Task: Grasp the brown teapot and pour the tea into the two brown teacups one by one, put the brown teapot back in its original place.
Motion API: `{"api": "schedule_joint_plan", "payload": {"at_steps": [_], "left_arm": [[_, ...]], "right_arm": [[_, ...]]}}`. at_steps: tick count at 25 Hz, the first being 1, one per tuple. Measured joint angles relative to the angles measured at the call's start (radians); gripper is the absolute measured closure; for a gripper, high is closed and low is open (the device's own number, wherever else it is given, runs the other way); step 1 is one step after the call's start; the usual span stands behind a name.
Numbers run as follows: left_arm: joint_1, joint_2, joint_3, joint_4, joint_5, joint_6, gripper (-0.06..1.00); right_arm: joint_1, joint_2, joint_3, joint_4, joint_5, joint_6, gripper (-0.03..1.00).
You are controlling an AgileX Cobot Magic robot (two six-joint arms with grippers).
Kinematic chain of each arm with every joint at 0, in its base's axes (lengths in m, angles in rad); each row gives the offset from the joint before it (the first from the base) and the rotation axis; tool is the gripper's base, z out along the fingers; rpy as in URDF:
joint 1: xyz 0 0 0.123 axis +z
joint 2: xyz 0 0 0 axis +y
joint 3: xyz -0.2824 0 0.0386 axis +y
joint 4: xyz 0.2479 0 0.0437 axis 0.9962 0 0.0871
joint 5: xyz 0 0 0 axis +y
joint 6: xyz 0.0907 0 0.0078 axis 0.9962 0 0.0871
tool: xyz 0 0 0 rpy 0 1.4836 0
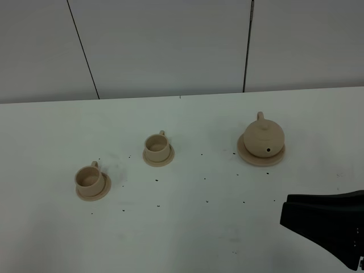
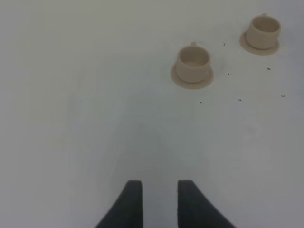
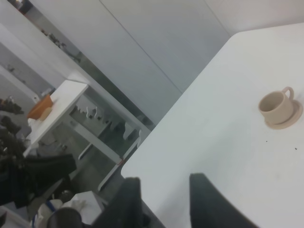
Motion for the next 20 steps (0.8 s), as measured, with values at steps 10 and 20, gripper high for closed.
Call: {"api": "schedule_joint_plan", "payload": {"at_steps": [10,20], "left_arm": [[0.0,0.0,0.0,-0.001,0.0,0.0,0.7],[0.0,0.0,0.0,-0.001,0.0,0.0,0.7]], "right_arm": [[0.0,0.009,-0.052,0.005,-0.132,0.0,0.72],[0.0,0.223,-0.24,-0.05,-0.185,0.0,0.72]]}}
